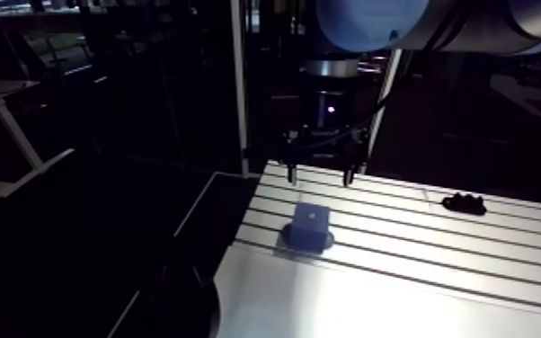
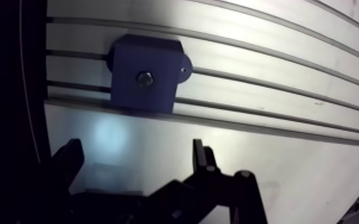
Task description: Pick up the M10 bolt and insert it into the hex recess until seated.
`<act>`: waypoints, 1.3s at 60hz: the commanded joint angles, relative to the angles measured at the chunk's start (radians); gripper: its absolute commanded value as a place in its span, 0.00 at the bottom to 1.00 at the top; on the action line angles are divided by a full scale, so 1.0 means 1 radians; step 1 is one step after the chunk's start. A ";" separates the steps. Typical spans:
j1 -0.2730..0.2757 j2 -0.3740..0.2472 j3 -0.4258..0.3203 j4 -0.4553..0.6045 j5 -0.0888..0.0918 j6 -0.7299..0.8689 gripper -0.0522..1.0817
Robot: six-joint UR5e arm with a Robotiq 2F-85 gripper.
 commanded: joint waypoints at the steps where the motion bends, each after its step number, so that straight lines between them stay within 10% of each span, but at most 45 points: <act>1: -0.029 -0.051 -0.065 0.135 -0.005 -0.063 0.06; 26: -0.263 -0.164 -0.144 0.317 -0.004 -0.147 0.06; 78: -0.268 -0.158 -0.311 0.388 0.028 -0.098 0.06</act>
